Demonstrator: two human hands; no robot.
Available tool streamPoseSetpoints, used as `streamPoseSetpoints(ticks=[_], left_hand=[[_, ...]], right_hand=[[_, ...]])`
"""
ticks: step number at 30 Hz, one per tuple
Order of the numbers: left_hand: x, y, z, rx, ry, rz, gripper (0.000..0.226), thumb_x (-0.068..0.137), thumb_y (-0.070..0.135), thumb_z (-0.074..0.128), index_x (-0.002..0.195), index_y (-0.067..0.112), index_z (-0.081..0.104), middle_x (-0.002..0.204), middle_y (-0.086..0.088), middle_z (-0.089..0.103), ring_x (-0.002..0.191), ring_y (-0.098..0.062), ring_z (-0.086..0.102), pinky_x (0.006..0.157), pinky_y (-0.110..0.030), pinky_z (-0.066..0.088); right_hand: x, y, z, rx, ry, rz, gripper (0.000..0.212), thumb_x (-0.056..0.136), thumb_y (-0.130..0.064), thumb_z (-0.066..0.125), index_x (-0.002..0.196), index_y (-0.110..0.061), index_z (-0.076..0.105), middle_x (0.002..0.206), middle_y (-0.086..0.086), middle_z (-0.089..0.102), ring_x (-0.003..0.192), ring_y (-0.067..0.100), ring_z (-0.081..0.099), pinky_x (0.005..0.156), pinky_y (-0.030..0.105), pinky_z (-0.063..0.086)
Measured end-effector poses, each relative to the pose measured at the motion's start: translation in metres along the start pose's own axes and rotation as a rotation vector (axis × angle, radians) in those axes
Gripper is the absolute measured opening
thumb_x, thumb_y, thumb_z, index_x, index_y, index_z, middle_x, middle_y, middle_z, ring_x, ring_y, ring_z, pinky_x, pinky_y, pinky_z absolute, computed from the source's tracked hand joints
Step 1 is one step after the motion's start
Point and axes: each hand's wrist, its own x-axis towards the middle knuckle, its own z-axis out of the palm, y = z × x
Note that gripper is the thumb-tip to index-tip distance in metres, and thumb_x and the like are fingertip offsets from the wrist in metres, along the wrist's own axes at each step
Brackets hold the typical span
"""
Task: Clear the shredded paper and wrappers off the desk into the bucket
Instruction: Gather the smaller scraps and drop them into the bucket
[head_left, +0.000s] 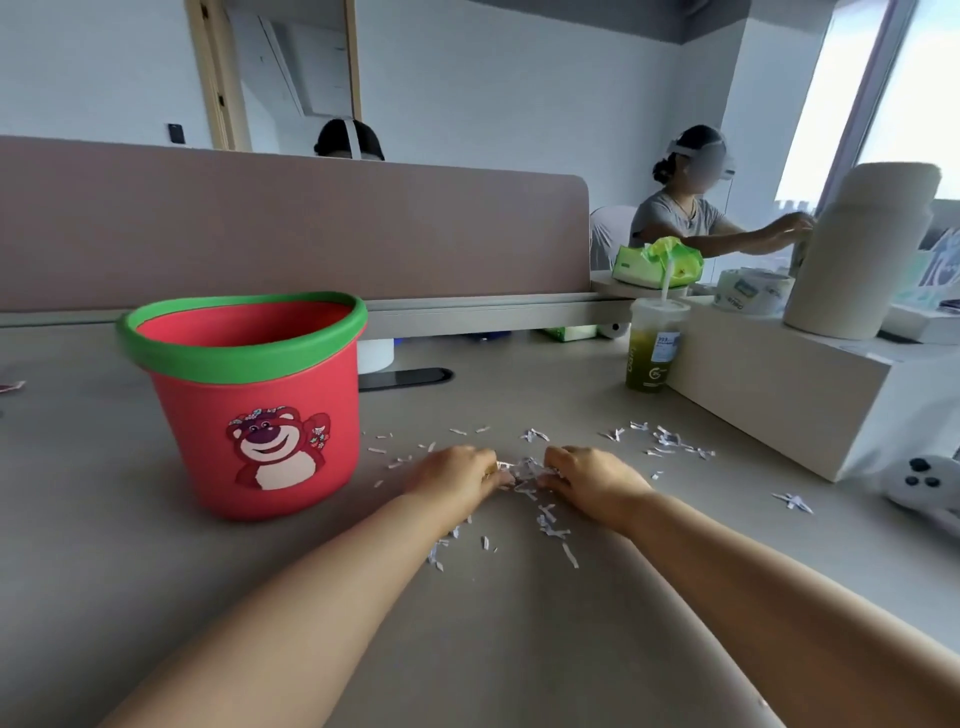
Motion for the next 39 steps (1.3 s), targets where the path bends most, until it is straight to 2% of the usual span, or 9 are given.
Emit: streamPoseSetpoints(ticks=[5,14,18,21,23,27,32,36,39], left_hand=[[-0.009,0.002,-0.017,-0.18,0.128,-0.037,0.039,0.093,0.042,0.042,0.072,0.01,0.047,0.081,-0.022,0.063,0.074,-0.035,0.057,0.06,-0.033,0.033],[-0.016,0.007,-0.133,-0.346,0.577,0.038,0.033,0.093,0.033,0.046,0.091,0.004,0.063,0.049,0.005,0.037,0.049,-0.016,0.036,0.054,-0.029,0.021],[-0.02,-0.016,-0.187,-0.303,0.74,0.024,0.038,0.093,0.035,0.045,0.101,0.003,0.064,0.05,0.007,0.04,0.046,-0.008,0.039,0.049,-0.026,0.029],[-0.029,-0.056,-0.203,-0.271,0.799,-0.076,0.037,0.093,0.034,0.046,0.101,0.003,0.065,0.052,0.001,0.046,0.054,-0.022,0.048,0.05,-0.025,0.029],[-0.037,-0.083,-0.207,-0.253,0.78,-0.149,0.036,0.093,0.033,0.046,0.102,0.003,0.064,0.056,-0.006,0.051,0.061,-0.028,0.049,0.05,-0.028,0.03],[-0.037,-0.111,-0.208,-0.272,0.669,-0.243,0.035,0.094,0.032,0.045,0.106,0.003,0.061,0.075,0.0,0.055,0.067,-0.015,0.049,0.053,-0.02,0.034],[-0.035,-0.133,-0.205,-0.169,0.201,-0.366,0.031,0.083,0.048,0.057,0.078,0.018,0.05,0.074,0.001,0.054,0.071,-0.02,0.052,0.062,-0.033,0.041],[-0.044,-0.13,-0.218,-0.183,-0.091,-0.347,0.058,0.077,0.053,0.062,0.119,0.015,0.05,0.095,-0.001,0.064,0.081,-0.018,0.06,0.076,-0.034,0.051],[-0.051,-0.127,-0.226,-0.092,-0.128,-0.319,0.069,0.08,0.059,0.053,0.136,0.021,0.038,0.133,-0.002,0.053,0.113,-0.017,0.053,0.091,-0.026,0.041]], right_hand=[[-0.003,-0.008,-0.014,0.27,0.147,0.063,0.032,0.09,-0.029,0.053,0.06,-0.022,0.041,0.062,0.006,0.051,0.058,0.023,0.049,0.055,0.026,0.035],[0.031,-0.068,-0.098,0.509,0.514,-0.095,0.022,0.09,-0.024,0.052,0.074,-0.009,0.053,0.052,-0.003,0.047,0.047,0.009,0.045,0.049,0.024,0.028],[0.055,-0.109,-0.131,0.568,0.627,-0.214,0.023,0.092,-0.022,0.05,0.072,-0.009,0.049,0.053,-0.002,0.046,0.042,0.002,0.046,0.043,0.006,0.035],[0.075,-0.14,-0.135,0.602,0.626,-0.277,0.025,0.092,-0.024,0.049,0.073,-0.008,0.05,0.052,-0.005,0.044,0.043,0.0,0.05,0.045,0.005,0.036],[0.091,-0.164,-0.131,0.629,0.599,-0.318,0.025,0.092,-0.025,0.049,0.074,-0.007,0.051,0.053,-0.005,0.045,0.048,0.003,0.044,0.046,0.006,0.035],[0.118,-0.204,-0.131,0.702,0.58,-0.361,0.025,0.092,-0.027,0.049,0.073,-0.01,0.049,0.055,-0.004,0.046,0.052,0.01,0.043,0.044,0.008,0.033],[0.131,-0.225,-0.13,0.763,0.586,-0.384,0.025,0.092,-0.027,0.049,0.076,-0.007,0.051,0.054,-0.006,0.047,0.049,0.002,0.043,0.043,0.005,0.036],[0.133,-0.23,-0.126,0.758,0.572,-0.396,0.027,0.092,-0.027,0.049,0.075,-0.006,0.05,0.053,-0.005,0.044,0.045,0.003,0.042,0.041,0.006,0.035],[0.135,-0.231,-0.122,0.74,0.551,-0.396,0.032,0.092,-0.028,0.049,0.076,0.0,0.052,0.054,-0.003,0.042,0.049,0.008,0.038,0.043,0.006,0.035]])
